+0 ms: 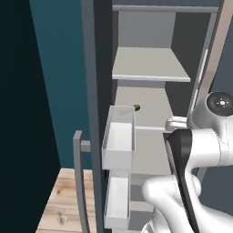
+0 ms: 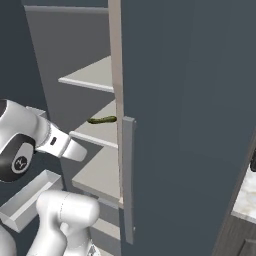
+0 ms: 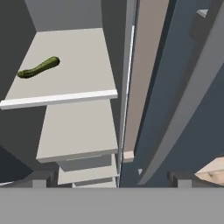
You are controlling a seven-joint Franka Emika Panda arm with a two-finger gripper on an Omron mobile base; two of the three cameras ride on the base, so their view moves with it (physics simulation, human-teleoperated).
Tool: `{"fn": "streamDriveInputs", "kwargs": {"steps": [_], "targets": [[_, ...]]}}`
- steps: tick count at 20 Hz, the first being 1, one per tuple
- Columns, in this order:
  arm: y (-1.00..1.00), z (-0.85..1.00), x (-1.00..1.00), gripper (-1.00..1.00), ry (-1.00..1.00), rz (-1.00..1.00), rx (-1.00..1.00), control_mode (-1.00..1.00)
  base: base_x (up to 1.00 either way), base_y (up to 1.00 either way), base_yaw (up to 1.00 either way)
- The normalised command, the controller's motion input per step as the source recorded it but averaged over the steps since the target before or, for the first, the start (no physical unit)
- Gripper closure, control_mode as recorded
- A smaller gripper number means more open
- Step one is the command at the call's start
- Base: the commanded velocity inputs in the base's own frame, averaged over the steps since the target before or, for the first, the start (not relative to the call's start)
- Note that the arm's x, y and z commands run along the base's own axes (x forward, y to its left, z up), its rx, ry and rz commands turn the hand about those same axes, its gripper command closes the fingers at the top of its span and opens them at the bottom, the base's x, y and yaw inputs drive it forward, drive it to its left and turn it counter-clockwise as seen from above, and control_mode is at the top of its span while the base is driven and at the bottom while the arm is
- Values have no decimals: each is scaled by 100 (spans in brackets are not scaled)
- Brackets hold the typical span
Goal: Take the steak, mushroom, and squash from the freezer and place them in the bowl on the counter.
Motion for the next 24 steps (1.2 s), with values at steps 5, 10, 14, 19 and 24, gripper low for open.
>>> {"fn": "streamDriveInputs", "kwargs": {"steps": [5, 10, 14, 19, 24], "targets": [[0, 0, 0, -100, 0, 0, 0, 100, 57, 0, 44], [0, 0, 0, -100, 0, 0, 0, 100, 44, 0, 30], [11, 0, 13, -100, 7, 4, 0, -100, 17, 1, 3], [30, -4, 1, -100, 6, 1, 6, -100, 0, 0, 0], [14, -2, 4, -100, 0, -1, 14, -100, 0, 0, 0]]}}
